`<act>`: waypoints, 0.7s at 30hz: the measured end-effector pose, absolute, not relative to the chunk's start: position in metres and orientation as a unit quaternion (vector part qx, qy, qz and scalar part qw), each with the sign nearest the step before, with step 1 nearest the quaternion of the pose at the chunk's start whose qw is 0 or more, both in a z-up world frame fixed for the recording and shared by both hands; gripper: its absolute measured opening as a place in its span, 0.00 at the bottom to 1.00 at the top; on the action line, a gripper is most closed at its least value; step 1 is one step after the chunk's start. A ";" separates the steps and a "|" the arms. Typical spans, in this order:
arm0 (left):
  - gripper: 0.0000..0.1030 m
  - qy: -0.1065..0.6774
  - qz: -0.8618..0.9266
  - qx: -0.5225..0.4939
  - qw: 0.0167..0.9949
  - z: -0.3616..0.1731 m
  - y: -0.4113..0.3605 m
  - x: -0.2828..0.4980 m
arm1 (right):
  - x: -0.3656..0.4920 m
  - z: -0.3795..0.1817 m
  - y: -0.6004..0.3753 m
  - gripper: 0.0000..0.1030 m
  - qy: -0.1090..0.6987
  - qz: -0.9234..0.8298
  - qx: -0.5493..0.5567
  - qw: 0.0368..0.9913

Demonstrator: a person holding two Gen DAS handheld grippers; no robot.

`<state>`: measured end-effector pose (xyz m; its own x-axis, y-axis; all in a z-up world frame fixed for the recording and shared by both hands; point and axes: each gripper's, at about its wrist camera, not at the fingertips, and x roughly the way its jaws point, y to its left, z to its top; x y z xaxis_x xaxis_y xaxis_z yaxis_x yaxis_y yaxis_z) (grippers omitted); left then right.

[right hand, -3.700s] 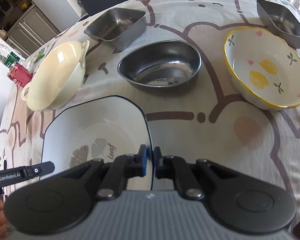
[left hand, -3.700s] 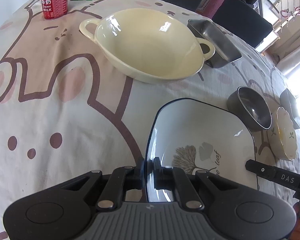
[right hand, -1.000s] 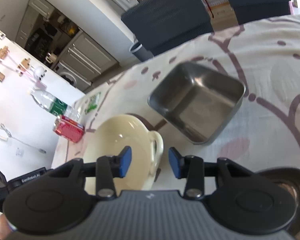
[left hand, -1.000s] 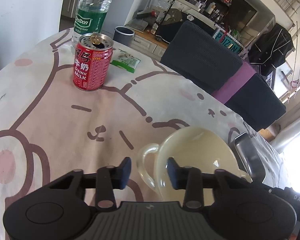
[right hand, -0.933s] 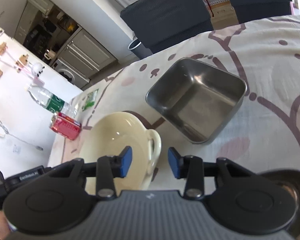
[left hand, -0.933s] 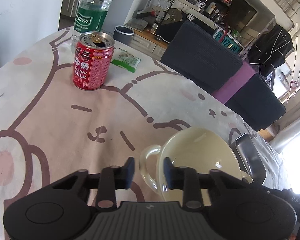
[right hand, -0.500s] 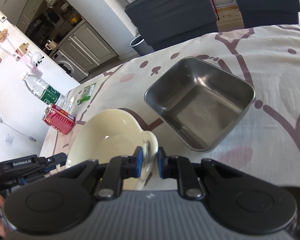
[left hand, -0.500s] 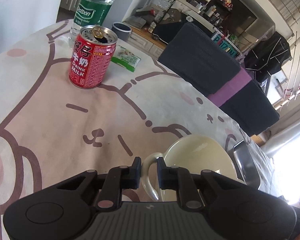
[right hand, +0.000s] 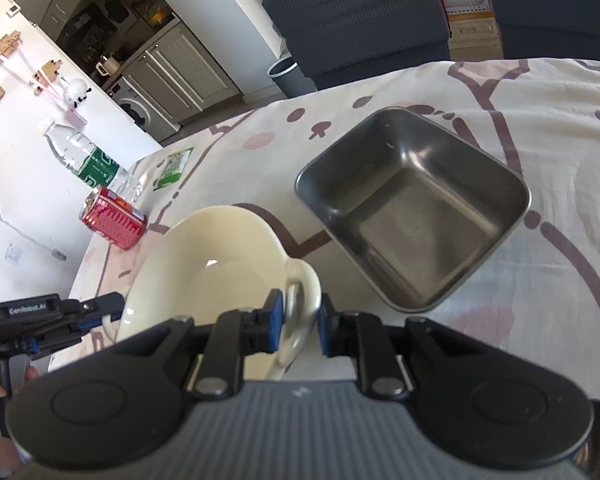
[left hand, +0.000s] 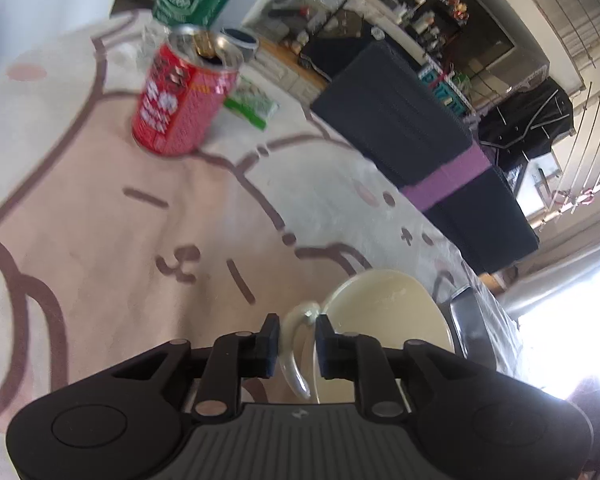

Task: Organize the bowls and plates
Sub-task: 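Lift the cream bowl by its handles with both tools and carry it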

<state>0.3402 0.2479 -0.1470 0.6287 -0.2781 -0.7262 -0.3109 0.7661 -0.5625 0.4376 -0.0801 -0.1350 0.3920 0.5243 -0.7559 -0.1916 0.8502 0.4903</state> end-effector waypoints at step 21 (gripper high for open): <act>0.21 0.458 0.010 -0.327 0.827 -0.161 0.237 0.355 | 0.439 -0.147 -0.072 0.21 0.510 0.219 0.170 0.814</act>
<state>0.3550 0.2374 -0.1614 0.5806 -0.2828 -0.7635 -0.3162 0.7858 -0.5315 0.4389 -0.0716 -0.1475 0.3835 0.5309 -0.7557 -0.1838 0.8458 0.5009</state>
